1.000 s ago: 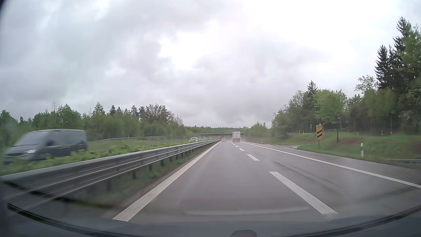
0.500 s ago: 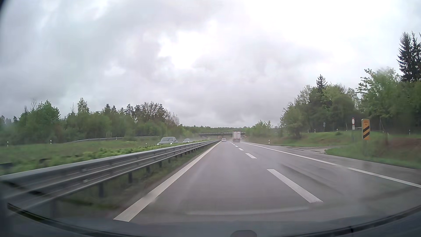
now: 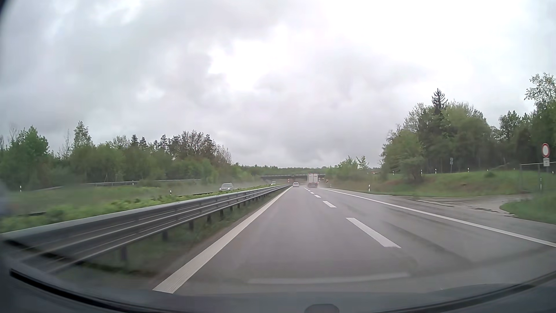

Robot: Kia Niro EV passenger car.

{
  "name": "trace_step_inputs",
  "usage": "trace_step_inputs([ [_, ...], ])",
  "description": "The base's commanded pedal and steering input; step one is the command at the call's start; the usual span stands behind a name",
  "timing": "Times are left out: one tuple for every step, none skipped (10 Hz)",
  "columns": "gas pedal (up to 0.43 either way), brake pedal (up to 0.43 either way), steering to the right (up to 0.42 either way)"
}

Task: Follow the waypoints while adhering to traffic rules and regulations

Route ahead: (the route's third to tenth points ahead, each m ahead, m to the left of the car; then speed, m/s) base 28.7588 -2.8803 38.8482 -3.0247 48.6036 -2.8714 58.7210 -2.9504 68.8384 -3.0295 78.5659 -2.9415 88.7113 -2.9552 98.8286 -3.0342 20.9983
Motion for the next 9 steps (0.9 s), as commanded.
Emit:
trace_step_inputs([
  [0.209,0.000,-0.001],
  [0.209,0.000,-0.001],
  [0.209,0.000,-0.001],
  [0.209,0.000,0.000],
  [0.209,0.000,-0.001],
  [0.209,0.000,-0.001],
  [0.209,0.000,-0.001],
  [0.209,0.000,0.000],
  [0.209,0.000,-0.001],
])
